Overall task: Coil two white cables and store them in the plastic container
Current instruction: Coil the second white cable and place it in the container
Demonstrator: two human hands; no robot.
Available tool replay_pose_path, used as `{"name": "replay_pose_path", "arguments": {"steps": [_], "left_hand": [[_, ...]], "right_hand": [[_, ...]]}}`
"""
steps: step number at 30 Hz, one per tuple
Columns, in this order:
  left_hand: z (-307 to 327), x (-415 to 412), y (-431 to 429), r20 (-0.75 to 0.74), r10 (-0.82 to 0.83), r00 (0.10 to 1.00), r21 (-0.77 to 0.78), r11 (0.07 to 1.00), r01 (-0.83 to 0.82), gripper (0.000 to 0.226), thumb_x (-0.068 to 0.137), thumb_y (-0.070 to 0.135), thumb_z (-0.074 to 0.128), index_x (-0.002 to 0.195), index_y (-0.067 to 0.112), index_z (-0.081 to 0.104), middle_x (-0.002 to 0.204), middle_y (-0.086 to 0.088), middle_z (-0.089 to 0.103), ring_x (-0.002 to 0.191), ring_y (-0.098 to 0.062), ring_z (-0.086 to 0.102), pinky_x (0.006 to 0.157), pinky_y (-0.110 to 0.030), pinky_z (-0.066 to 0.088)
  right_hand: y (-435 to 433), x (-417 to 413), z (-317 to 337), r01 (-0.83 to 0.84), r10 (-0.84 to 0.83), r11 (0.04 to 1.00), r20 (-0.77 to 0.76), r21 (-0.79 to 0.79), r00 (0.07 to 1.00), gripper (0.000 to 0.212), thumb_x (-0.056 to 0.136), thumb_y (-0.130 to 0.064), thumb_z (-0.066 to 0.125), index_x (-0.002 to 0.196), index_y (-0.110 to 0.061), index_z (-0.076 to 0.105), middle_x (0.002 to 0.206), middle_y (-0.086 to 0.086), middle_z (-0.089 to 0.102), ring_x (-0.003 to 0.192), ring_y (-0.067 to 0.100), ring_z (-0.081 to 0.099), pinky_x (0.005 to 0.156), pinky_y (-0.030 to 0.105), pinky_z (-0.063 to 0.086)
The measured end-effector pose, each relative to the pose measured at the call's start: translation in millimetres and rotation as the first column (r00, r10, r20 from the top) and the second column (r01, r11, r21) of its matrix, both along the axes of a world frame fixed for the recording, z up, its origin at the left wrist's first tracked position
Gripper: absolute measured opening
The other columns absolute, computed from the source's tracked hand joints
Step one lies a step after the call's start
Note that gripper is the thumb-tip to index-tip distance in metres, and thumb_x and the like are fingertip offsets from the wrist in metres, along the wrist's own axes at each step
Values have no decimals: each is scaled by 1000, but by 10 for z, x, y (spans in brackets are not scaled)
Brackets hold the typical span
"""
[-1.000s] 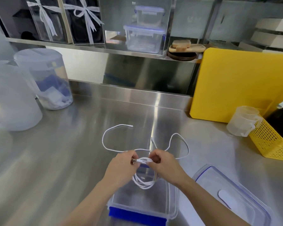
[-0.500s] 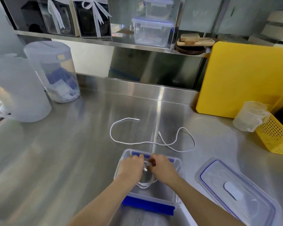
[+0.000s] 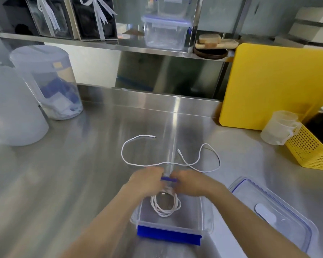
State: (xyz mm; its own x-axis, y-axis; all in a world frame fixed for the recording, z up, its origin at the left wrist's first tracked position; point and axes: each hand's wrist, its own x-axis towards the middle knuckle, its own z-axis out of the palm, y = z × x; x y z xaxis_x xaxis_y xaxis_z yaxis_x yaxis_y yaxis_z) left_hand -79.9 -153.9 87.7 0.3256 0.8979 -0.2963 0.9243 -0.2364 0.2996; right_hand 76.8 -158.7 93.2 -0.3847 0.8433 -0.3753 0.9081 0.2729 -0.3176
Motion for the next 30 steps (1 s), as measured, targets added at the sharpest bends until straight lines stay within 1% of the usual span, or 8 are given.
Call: {"name": "replay_pose_path", "arguments": {"steps": [3, 7, 12, 17, 20, 25, 28, 30], "left_hand": [[222, -124, 229, 141, 19, 990, 215, 975, -49, 18, 90, 29, 50, 100, 14, 55, 107, -11, 65, 99, -32, 59, 80, -37, 46], [115, -272, 464, 324, -3, 946, 536, 825, -181, 32, 92, 18, 52, 122, 8, 57, 123, -11, 63, 114, -28, 57, 97, -33, 39], [-336, -449, 700, 222, -56, 974, 366, 930, -30, 53, 93, 28, 51, 142, 15, 36, 148, -5, 41, 137, -19, 34, 112, -32, 25], [-700, -616, 794, -84, -58, 995, 129, 989, 69, 57, 91, 39, 51, 142, 17, 35, 155, -5, 28, 142, -20, 23, 114, -33, 21], [-787, -652, 779, -70, -86, 994, 166, 981, 97, 30, 93, 30, 49, 115, 13, 60, 132, -6, 55, 123, -22, 48, 100, -33, 33], [-618, -530, 783, 232, 37, 972, 246, 965, -95, 20, 96, 22, 46, 93, 9, 60, 96, -8, 69, 91, -31, 60, 79, -37, 42], [-340, -362, 815, 494, -8, 869, 329, 927, -179, 16, 94, 20, 50, 85, 11, 60, 73, 1, 62, 70, -22, 56, 70, -40, 46], [-133, -241, 843, 604, -57, 795, 347, 917, -198, 14, 93, 18, 52, 80, 15, 58, 65, 8, 56, 62, -17, 53, 66, -38, 46]], "right_hand": [[200, 54, 308, 25, -20, 999, -103, 48, 994, 35, 86, -30, 56, 119, -17, 52, 110, 7, 64, 96, 26, 59, 76, 33, 46], [396, 13, 231, 132, -72, 922, -173, 364, 982, 44, 91, -27, 52, 133, -20, 40, 129, 9, 56, 113, 31, 53, 94, 45, 46], [660, 38, -213, 45, -25, 962, -79, 270, 997, 59, 91, -32, 53, 143, -27, 24, 147, 4, 40, 129, 28, 40, 106, 39, 33], [874, 99, -482, 27, -31, 997, 60, 77, 998, 52, 90, -31, 54, 138, -24, 34, 141, 10, 47, 128, 31, 42, 103, 39, 36], [900, 63, -568, -16, 10, 998, 86, 68, 996, 28, 88, -28, 56, 112, -14, 54, 123, 14, 58, 114, 32, 52, 90, 39, 44], [933, 49, -609, 3, -10, 990, 52, 143, 999, 22, 87, -28, 55, 104, -14, 58, 114, 11, 63, 106, 32, 57, 84, 38, 46], [949, 30, -468, 119, -85, 961, -143, 250, 986, 24, 86, -32, 59, 99, -12, 61, 102, 12, 65, 96, 30, 58, 78, 35, 46], [960, 19, -320, 197, -90, 930, -327, 311, 941, 25, 86, -29, 60, 78, -5, 61, 78, 9, 59, 78, 29, 54, 67, 36, 41]]}}
